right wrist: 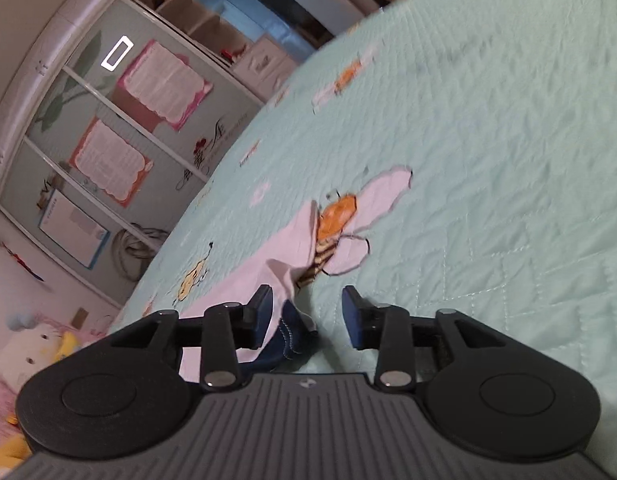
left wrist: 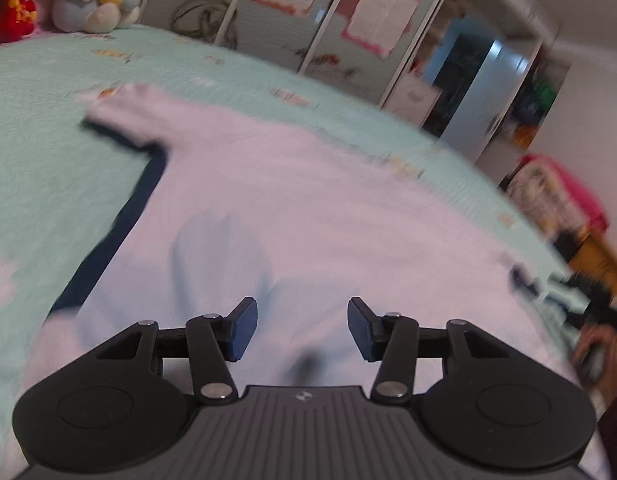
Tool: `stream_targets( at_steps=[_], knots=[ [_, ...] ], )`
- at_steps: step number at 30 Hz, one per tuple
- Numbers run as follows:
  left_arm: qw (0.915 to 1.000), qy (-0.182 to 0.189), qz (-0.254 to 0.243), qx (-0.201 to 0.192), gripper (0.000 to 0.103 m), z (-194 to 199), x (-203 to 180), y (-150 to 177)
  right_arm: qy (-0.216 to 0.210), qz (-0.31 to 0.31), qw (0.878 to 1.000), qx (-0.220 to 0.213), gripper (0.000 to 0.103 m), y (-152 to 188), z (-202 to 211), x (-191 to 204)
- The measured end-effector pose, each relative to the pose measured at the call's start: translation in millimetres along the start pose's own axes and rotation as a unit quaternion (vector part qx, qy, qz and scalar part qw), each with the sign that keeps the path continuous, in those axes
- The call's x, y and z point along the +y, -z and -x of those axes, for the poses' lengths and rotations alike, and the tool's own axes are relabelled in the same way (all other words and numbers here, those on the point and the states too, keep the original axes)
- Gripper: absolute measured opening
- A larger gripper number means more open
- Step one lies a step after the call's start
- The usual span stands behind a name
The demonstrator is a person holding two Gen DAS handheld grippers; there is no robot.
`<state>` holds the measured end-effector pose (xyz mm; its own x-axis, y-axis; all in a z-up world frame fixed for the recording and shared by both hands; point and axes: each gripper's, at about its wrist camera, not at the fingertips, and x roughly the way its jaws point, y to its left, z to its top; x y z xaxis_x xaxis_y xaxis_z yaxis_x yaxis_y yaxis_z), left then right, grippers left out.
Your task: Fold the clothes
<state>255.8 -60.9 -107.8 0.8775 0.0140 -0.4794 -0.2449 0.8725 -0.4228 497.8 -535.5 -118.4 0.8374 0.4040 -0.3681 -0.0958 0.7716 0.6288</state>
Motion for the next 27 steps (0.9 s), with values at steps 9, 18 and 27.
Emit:
stream_targets(
  at_steps=[9,18,27],
  knots=[
    [0.9951,0.050,0.000,0.085,0.048,-104,-12,-57,-0.154,0.095,0.967,0.181,0.037,33,-49,100],
    [0.9800,0.129,-0.002,0.152,0.028,-206,15,-97,-0.197,0.138,0.909,0.340,0.010,72,-155,148],
    [0.9740,0.140,0.164,0.069,0.005,-288,107,-145,-0.187,-0.048,0.949,0.251,0.000,34,-256,108]
  ],
)
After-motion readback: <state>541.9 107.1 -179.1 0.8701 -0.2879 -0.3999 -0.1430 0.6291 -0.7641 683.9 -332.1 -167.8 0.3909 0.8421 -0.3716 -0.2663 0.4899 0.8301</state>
